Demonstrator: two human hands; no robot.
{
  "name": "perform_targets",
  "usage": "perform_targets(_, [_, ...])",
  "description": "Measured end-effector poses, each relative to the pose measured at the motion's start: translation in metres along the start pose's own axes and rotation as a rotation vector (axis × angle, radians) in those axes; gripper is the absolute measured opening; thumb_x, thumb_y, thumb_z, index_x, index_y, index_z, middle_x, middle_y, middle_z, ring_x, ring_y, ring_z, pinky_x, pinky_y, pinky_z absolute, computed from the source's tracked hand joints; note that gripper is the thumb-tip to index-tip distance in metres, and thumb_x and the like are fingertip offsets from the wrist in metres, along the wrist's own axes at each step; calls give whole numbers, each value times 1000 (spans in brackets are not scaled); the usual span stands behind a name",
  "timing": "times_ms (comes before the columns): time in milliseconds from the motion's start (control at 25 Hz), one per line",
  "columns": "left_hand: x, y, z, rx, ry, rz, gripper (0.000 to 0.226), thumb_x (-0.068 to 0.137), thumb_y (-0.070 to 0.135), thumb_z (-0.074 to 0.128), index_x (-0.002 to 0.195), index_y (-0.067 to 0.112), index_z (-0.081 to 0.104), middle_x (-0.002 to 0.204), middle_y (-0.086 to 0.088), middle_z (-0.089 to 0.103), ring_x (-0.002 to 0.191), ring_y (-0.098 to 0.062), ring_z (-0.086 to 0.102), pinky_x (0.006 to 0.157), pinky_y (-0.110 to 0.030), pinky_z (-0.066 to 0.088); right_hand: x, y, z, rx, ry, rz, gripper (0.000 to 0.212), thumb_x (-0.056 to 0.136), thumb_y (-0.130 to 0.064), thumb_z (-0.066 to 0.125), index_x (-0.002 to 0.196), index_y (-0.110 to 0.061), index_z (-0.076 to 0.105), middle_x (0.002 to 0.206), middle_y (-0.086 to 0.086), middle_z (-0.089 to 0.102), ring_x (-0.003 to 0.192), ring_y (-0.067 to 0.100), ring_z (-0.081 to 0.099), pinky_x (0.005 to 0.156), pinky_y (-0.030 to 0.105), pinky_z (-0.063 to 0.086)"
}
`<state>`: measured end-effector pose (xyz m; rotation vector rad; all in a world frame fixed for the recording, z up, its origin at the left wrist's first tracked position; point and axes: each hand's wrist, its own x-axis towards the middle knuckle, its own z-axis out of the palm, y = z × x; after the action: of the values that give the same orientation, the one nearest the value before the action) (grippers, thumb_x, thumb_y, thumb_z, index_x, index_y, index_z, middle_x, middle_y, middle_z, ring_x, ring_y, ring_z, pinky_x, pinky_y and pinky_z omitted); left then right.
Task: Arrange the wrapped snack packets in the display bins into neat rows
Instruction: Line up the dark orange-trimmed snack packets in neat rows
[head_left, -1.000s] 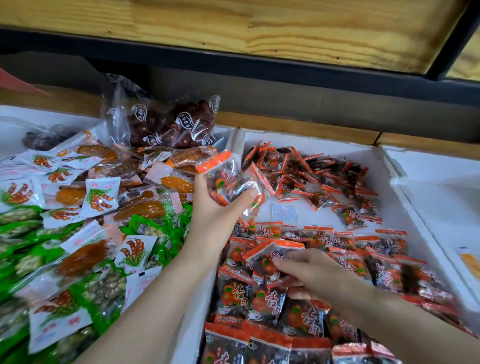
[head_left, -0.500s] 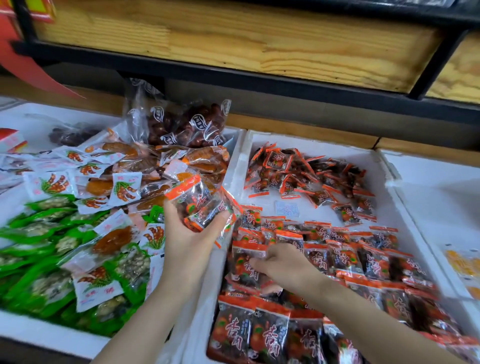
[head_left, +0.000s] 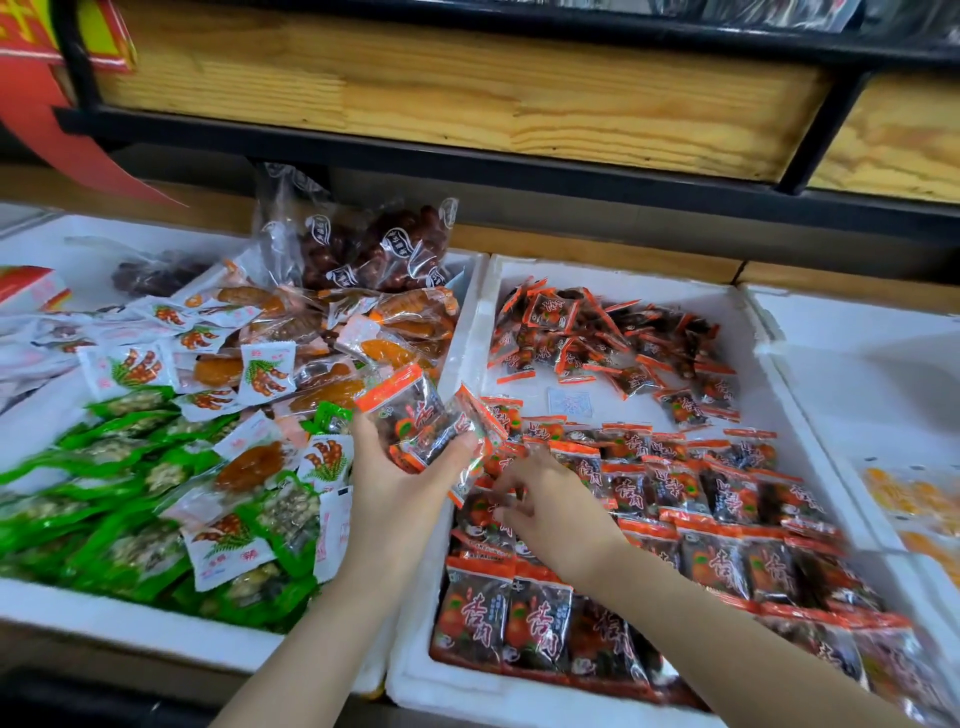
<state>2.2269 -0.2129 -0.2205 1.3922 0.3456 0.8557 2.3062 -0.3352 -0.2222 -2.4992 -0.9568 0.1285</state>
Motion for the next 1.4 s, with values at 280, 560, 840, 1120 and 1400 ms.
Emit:
perform_targets(280, [-31,-1,-4,-44,-68,-217,71,55,43,89,116,32,54,108,6,69,104,-18,65,95,-49,49,-49,-35,-33,910,21,73,20,99,-28,40,98,-17,57,89,7,62,68,10,63,56,12,49])
perform_targets(560, [-64,13,-4,-252,-220,-472,54,62,48,70,112,30,57,103,1,72,91,-19,70,74,-35,54,-77,-21,-40,967,8,176,12,88,-12,59,82,-2,56,65,1,66,62,17,69,58,25,58])
perform_targets(840, [-85,20,-7,-246,-169,-485,34,81,9,69,110,24,58,100,-2,73,88,-20,72,65,-35,57,-97,-9,-44,851,23,187,22,86,-15,65,102,-5,54,84,4,73,78,14,70,65,20,55])
perform_targets(1120, [-83,36,-21,219,-367,-323,44,74,15,80,106,35,56,95,12,72,84,-2,68,74,-22,52,-107,-7,-53,155,-298,-61,30,73,-40,76,80,-17,59,66,-12,45,60,3,40,56,20,29])
perform_targets(1400, [-70,50,-48,19,-68,-227,36,80,5,71,104,25,52,98,-3,68,77,-14,70,55,-26,56,-104,-21,-35,444,-44,19,15,88,-26,63,80,-14,60,64,-2,55,59,12,50,60,25,39])
